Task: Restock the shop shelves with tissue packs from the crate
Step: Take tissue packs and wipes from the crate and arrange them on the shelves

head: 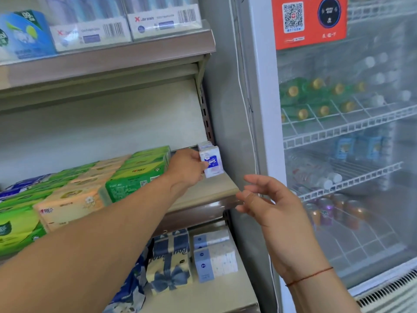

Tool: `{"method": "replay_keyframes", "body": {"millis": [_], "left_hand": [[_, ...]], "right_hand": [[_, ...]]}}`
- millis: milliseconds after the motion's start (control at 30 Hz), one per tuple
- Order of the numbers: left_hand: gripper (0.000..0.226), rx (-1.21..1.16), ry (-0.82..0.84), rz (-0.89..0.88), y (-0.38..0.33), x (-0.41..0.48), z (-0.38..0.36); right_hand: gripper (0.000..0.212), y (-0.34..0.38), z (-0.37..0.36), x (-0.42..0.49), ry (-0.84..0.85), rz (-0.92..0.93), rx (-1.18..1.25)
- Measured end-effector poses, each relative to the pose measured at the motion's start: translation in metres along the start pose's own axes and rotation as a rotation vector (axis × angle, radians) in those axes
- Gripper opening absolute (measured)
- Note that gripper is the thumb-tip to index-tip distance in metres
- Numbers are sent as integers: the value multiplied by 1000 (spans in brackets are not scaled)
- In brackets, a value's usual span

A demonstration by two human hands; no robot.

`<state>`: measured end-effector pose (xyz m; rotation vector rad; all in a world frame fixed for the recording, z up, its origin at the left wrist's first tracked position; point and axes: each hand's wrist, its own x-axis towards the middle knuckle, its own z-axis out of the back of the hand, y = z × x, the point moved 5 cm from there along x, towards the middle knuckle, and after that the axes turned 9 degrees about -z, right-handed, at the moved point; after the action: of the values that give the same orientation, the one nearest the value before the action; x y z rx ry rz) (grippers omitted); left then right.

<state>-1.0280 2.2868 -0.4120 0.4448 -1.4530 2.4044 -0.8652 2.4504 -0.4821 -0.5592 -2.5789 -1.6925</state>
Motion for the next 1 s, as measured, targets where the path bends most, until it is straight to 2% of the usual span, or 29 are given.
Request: {"method": "replay_keyframes", "body": {"millis": [100,233,300,367,433,800,933,1000], "left_hand": [[12,163,-7,36,28,41,-12],[29,232,-38,67,75,103,-25],[24,267,-46,71,81,116,-29],[12,287,-72,62,77,118,-32],[8,309,-84,46,77,120,-36],[12,335,-70,55,81,124,-38],[24,341,-98,67,66,108,-31],[22,371,-103,60,53,94,-24]], "right_hand": [[26,-8,-2,13,15,-20,44],[22,-18,-14,29,47,-27,-2],[21,-18,-17,34,69,-23,-22],[21,-17,-16,38,72,-15,-23],[22,-16,-13,40,68,-9,-13],[22,-20,-15,47,66,-39,26],[23,-18,-15,44,68,-37,36],[24,-17,-14,40,63,-29,32]]}}
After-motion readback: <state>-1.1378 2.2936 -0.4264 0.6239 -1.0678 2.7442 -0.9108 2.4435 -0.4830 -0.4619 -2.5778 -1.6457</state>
